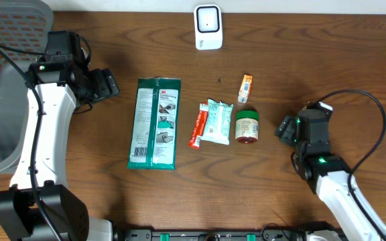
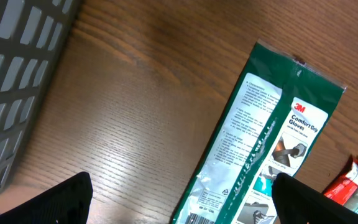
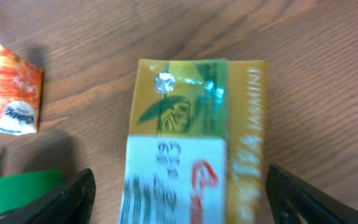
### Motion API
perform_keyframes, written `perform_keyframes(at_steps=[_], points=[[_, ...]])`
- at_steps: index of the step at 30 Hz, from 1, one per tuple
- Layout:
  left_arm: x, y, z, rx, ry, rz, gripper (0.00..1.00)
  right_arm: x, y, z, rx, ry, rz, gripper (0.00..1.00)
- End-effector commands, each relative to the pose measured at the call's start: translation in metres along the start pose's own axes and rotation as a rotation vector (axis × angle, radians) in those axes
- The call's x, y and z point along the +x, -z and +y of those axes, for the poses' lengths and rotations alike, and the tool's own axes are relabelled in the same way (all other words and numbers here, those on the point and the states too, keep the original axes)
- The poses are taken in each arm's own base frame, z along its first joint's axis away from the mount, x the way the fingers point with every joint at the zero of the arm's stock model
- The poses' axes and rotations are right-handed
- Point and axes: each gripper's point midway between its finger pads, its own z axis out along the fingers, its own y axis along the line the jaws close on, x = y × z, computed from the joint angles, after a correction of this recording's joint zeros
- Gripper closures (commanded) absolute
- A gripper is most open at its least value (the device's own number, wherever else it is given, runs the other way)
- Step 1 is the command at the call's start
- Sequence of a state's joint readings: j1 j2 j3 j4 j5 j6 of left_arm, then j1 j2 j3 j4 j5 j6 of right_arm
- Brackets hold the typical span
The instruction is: Scan the item barcode
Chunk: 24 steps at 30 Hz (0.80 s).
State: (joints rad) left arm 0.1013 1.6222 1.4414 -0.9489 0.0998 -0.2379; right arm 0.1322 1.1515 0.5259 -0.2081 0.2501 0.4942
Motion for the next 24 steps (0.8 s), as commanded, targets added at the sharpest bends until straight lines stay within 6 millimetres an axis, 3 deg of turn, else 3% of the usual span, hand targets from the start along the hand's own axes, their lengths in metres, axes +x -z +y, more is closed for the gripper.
perform_keyframes(at_steps=[1,11,15,19,22,24], points=[[0.000,-0.001,0.001,-0.002,-0.002,0.005,0.08,-0.020,0.021,0.007,-0.030,-0.021,-0.045,0.12],[0.000,-0.001,0.001,-0.001,-0.002,0.005,0.08,-0.052,0.092,0.004,0.020,-0.035,0.051,0.12],[0.000,-0.001,0.001,-0.001,-0.002,0.005,0.08,-0.070,0.126,0.006,0.009,-0.037,0.076,0.01],[0.000,-0.001,0.001,-0.002,-0.002,0.005,0.08,-0.077,0.142,0.006,-0.041,-0.028,0.114,0.04],[0.000,-0.001,0.001,-0.002,-0.002,0.005,0.08,-0.071,0.140,-0.015,-0.003,-0.097,0.162,0.62],[0.000,-0.001,0.001,-0.002,-0.002,0.005,0.08,-0.066,0.137,-0.031,0.037,-0.147,0.189,0.88]])
